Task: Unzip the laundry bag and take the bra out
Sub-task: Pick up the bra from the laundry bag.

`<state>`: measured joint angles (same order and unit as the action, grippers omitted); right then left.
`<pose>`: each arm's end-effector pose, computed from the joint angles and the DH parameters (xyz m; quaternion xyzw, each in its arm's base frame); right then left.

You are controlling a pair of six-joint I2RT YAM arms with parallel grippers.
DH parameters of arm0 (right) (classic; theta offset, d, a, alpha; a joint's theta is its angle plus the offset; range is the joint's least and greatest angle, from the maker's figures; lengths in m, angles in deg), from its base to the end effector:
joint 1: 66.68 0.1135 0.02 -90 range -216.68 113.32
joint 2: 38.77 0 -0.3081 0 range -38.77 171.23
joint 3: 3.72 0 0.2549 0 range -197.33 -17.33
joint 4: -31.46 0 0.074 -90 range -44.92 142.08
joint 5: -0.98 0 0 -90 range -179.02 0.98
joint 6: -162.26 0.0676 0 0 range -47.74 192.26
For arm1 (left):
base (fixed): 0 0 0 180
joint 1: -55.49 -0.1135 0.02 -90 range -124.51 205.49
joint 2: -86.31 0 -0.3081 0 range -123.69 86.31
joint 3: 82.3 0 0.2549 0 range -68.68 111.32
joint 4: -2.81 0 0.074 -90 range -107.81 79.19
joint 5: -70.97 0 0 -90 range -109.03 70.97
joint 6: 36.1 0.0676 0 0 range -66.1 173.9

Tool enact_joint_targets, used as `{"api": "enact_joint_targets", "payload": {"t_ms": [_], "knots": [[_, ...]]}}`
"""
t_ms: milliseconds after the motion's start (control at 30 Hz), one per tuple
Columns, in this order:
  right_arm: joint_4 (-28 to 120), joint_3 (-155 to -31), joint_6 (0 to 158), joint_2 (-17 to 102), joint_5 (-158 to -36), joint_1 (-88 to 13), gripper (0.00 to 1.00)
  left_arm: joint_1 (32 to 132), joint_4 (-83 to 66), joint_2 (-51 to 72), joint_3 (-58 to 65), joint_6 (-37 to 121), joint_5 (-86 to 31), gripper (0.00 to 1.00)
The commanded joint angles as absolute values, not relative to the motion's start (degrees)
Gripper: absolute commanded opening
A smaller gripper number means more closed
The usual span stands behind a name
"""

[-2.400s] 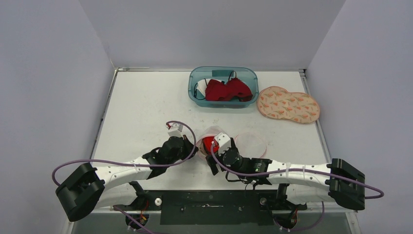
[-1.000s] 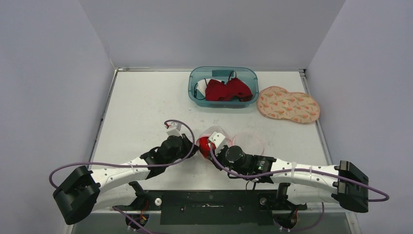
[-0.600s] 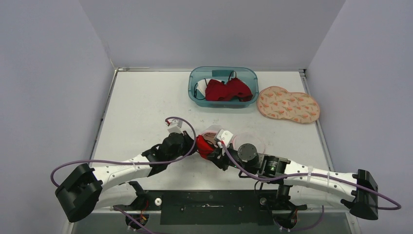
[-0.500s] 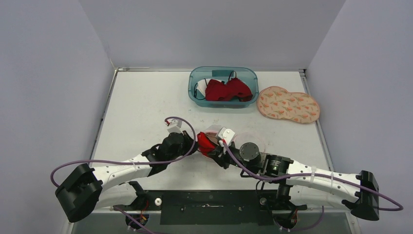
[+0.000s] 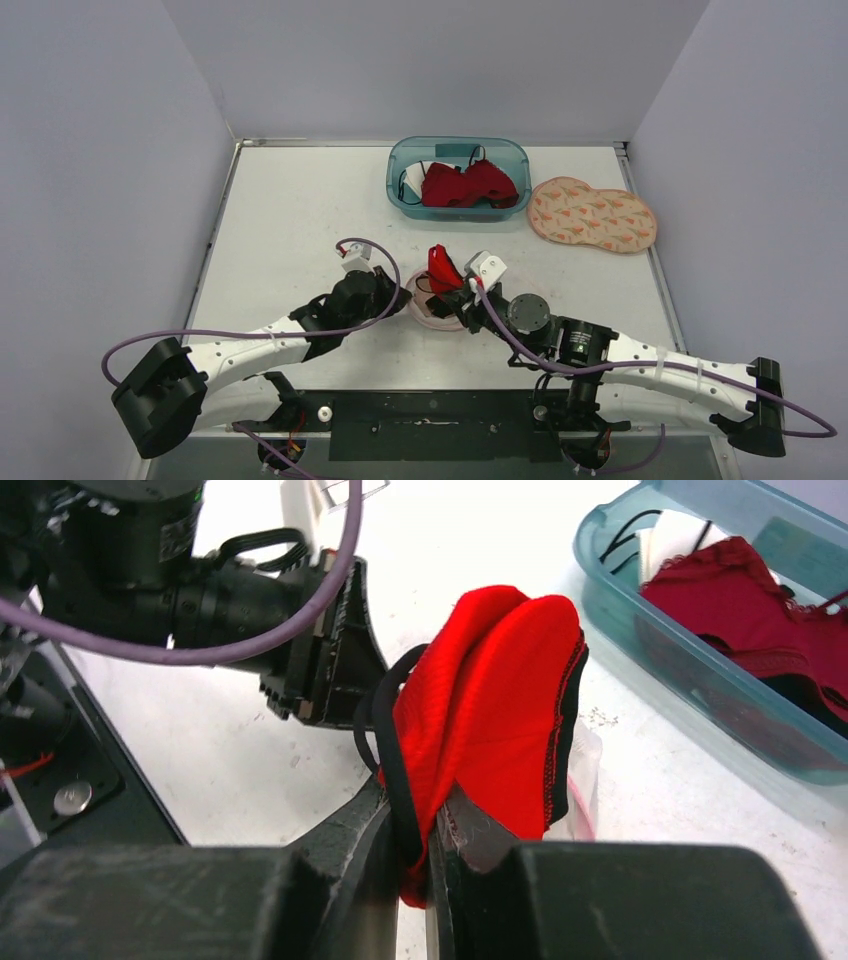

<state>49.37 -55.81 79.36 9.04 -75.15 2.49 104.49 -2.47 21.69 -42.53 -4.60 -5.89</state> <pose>0.0873 0.1839 0.3279 -0.3383 0.7071 0.3043 0.5413 0.1692 -0.1712 0.2146 -0.1282 0.8532 -0.3412 0.3731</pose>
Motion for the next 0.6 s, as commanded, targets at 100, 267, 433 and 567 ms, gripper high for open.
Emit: {"api": "enact_joint_targets", "payload": {"t_ms": [100,267,433,567], "knots": [[29.8,-49.7,82.0,1.0,-71.2,3.4,0.05,104.2,-1.2,23.3,-40.8,-5.5,-6.5,0.17],[36.5,-58.3,79.0,3.3,-72.8,3.4,0.05,104.0,-1.0,23.8,-41.2,-5.6,-6.3,0.17],[40.7,-63.1,77.0,3.9,-73.4,3.4,0.05,103.9,-1.0,23.8,-41.1,-5.6,-6.5,0.17],[41.8,-63.5,76.0,3.6,-73.0,3.4,0.05,103.8,-1.5,24.4,-41.1,-5.6,-6.6,0.19]]}}
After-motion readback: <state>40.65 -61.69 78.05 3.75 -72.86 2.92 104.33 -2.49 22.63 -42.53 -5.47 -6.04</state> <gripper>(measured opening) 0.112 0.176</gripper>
